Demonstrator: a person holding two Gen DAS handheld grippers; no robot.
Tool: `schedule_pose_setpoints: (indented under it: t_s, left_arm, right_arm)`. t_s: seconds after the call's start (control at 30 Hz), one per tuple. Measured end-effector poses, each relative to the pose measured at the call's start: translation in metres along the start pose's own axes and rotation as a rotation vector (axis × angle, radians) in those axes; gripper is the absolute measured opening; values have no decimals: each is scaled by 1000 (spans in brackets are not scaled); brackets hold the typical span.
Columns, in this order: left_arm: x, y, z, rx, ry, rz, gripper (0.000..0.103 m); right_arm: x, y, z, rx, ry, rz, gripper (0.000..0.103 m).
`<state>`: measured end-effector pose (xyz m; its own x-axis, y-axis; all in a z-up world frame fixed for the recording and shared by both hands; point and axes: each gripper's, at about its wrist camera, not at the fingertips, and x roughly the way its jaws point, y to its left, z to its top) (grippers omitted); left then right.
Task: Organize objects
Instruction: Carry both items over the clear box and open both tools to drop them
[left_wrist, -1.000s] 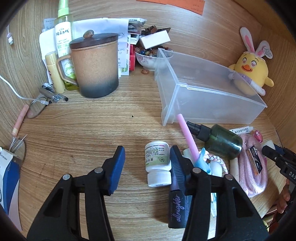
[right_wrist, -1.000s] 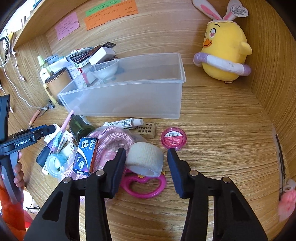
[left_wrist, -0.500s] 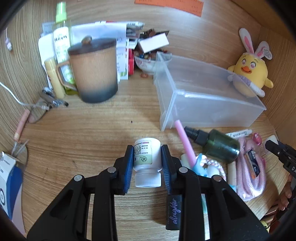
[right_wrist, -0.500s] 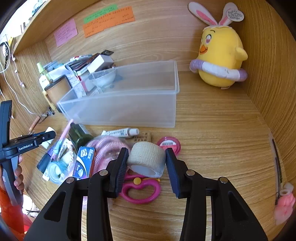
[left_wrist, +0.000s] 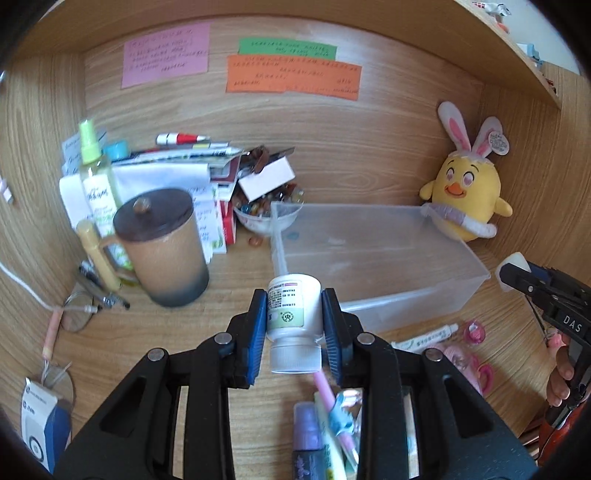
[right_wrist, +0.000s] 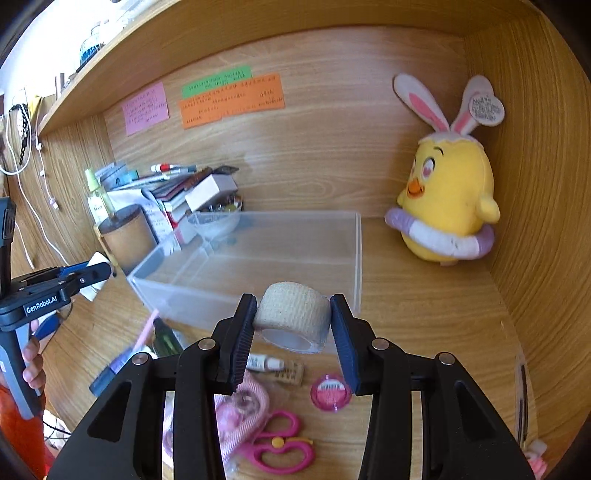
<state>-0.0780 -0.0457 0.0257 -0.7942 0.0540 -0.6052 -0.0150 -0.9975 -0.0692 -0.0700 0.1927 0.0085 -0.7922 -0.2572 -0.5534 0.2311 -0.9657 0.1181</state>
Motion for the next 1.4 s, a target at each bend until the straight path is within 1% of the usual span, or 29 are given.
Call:
schedule_pose_setpoints:
  t_s: [0.1, 0.23, 0.4, 0.53, 0.6, 0.83, 0.97, 1.1, 1.2, 1.27, 1.3, 1.33, 1.37, 1.4]
  left_arm:
    - [6, -5, 12, 11, -7, -18, 29]
    - [22, -9, 26, 15, 18, -45, 29]
    - [47, -10, 35, 0, 67, -51, 29]
    - [70, -4, 36, -45, 138, -92, 29]
    - [76, -5, 35, -45, 151, -85, 29]
    - [92, -17, 31, 10, 181, -60, 29]
    - [100, -23, 29, 38, 203, -58, 29]
    - [98, -27, 28, 58, 196, -53, 30]
    - [93, -27, 29, 58, 192, -63, 35]
    - [87, -28, 29, 64, 176, -60, 46]
    - [82, -28, 29, 71, 164, -54, 49]
    - [77, -29, 28, 78, 150, -49, 55]
    - [71, -30, 28, 89, 132, -42, 59]
    - [66, -31, 28, 102, 117, -33, 61]
  right_arm:
    - [4, 2, 14, -9, -16, 9, 38]
    - [15, 6, 31, -28, -21, 9, 38]
    - [38, 9, 39, -45, 20, 13, 38]
    - [59, 9, 38, -49, 74, 16, 38]
    - [70, 9, 36, -50, 104, 16, 38]
    - [98, 4, 30, -32, 191, 29, 38]
    - [106, 4, 29, -31, 220, 36, 38]
    - [109, 5, 29, -31, 234, 39, 38]
    - [109, 7, 30, -39, 239, 36, 39]
    - [107, 8, 31, -42, 235, 34, 48]
    - [105, 8, 32, -43, 229, 33, 51]
    - [103, 8, 32, -44, 220, 29, 55]
    - [100, 9, 32, -46, 211, 25, 58]
    - [98, 9, 33, -49, 203, 22, 59]
